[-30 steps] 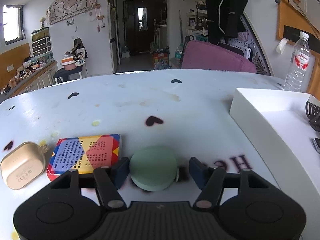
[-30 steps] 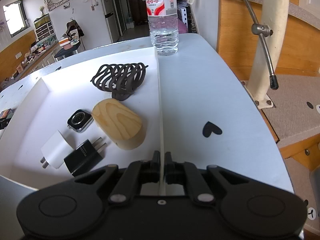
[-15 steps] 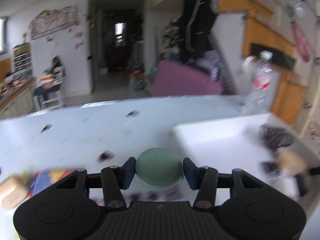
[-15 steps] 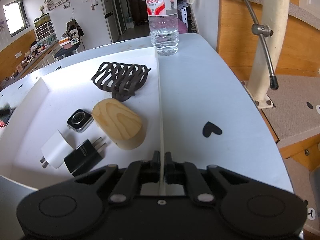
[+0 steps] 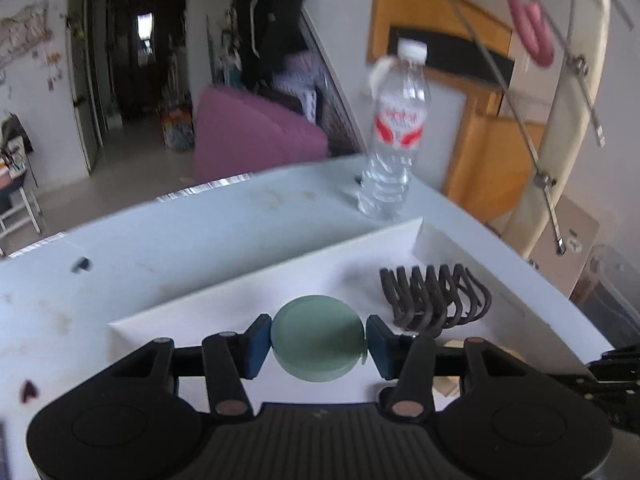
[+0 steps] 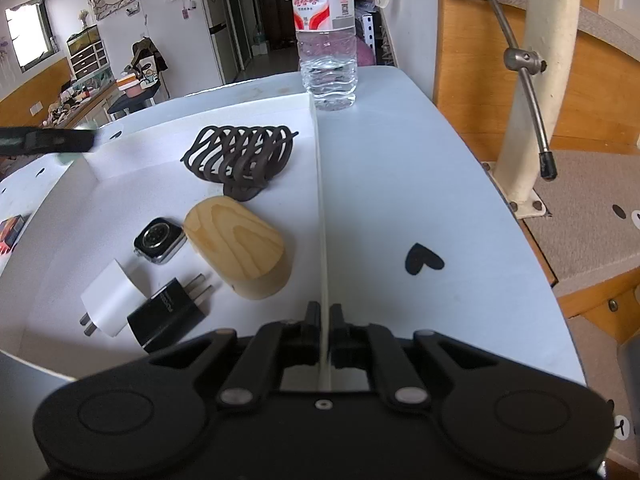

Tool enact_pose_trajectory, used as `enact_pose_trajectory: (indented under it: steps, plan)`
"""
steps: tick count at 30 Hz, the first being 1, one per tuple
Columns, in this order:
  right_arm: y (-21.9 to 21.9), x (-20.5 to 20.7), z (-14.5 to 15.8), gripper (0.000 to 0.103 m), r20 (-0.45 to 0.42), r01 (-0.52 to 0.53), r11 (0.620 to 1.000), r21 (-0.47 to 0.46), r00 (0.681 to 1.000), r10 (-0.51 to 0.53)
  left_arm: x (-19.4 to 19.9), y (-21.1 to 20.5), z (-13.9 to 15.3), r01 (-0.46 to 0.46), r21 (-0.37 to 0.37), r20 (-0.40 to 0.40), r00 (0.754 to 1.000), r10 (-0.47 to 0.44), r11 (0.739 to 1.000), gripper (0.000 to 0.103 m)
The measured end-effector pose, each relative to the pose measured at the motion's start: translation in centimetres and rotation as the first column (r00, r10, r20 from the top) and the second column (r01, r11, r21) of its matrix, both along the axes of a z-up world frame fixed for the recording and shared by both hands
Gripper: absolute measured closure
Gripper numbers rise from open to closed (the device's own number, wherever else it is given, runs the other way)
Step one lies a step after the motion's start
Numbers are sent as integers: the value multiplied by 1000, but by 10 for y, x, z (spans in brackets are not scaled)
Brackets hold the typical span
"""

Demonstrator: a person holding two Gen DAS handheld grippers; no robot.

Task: Organize rigid objects
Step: 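Carry the green case into the tray beside the hair clip, release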

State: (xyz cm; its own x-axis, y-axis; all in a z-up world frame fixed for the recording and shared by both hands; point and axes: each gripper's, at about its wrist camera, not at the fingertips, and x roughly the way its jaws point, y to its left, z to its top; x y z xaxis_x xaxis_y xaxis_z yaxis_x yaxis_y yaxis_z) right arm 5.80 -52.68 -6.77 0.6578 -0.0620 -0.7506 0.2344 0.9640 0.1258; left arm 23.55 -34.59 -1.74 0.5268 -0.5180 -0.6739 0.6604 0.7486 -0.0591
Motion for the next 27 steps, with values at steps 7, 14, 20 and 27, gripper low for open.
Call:
enact_pose_trajectory:
  steps: [7, 14, 20, 27]
  plan:
    - [0, 0, 0, 98, 2, -6, 1000, 1, 1000, 6, 14, -30, -37, 22, 60, -68, 998, -18, 998, 51]
    - [0, -1, 0, 98, 6, -11, 1000, 4, 1000, 11, 20, -37, -49, 30, 53, -85, 996, -26, 998, 51]
    - [-1, 0, 0, 98, 3, -11, 1000, 5, 1000, 11, 24, -39, -53, 36, 28, -83, 996, -34, 999, 51]
    - [0, 1, 0, 98, 1, -10, 1000, 3, 1000, 10, 21, -43, -54, 45, 36, -59, 997, -43, 998, 49]
